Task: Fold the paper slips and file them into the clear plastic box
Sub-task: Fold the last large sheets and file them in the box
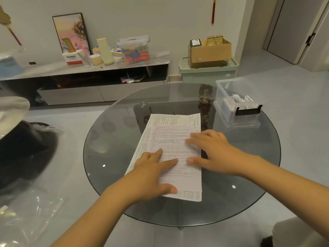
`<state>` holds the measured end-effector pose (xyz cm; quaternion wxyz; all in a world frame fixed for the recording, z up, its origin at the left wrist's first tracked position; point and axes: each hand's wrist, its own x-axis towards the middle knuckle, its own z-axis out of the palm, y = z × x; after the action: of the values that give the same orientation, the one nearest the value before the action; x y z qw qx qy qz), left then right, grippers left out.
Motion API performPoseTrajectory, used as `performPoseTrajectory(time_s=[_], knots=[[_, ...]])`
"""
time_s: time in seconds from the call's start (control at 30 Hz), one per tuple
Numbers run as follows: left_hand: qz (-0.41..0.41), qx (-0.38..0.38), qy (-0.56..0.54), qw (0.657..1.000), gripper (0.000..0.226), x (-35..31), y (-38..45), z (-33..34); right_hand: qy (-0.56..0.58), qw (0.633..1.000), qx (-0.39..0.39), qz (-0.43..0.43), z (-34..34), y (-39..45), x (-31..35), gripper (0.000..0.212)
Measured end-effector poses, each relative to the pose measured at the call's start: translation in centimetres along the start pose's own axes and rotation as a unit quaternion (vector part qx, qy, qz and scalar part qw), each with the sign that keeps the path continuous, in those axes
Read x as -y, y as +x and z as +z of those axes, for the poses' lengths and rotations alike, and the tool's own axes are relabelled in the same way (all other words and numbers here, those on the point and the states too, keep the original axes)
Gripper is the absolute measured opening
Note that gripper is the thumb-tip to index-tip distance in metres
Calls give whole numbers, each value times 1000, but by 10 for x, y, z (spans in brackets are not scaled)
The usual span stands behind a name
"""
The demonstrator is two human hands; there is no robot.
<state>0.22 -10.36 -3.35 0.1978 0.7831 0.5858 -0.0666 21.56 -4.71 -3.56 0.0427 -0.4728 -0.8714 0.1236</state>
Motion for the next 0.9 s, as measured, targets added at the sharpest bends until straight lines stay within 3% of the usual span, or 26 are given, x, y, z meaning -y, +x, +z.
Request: performPoseTrajectory(time_s=[0.13,0.27,0.63,0.77,0.9], knots=[[5,11,13,1000,77,1,-1,1,23,994,66,-79,0,-17,14,66],[5,34,19,999,87,3,-3,0,13,991,104,-83,5,-25,15,75],[6,5,9,1000,80,2,0,3,81,995,-3,-62,21,-22,22,34],[7,-21,-39,999,57,0,-3,-5,102,994,-7,-34,23,-19,21,30],[-4,-129,-125,984,20,2,-6,-12,147,989,30,-12,15,-19,16,40]])
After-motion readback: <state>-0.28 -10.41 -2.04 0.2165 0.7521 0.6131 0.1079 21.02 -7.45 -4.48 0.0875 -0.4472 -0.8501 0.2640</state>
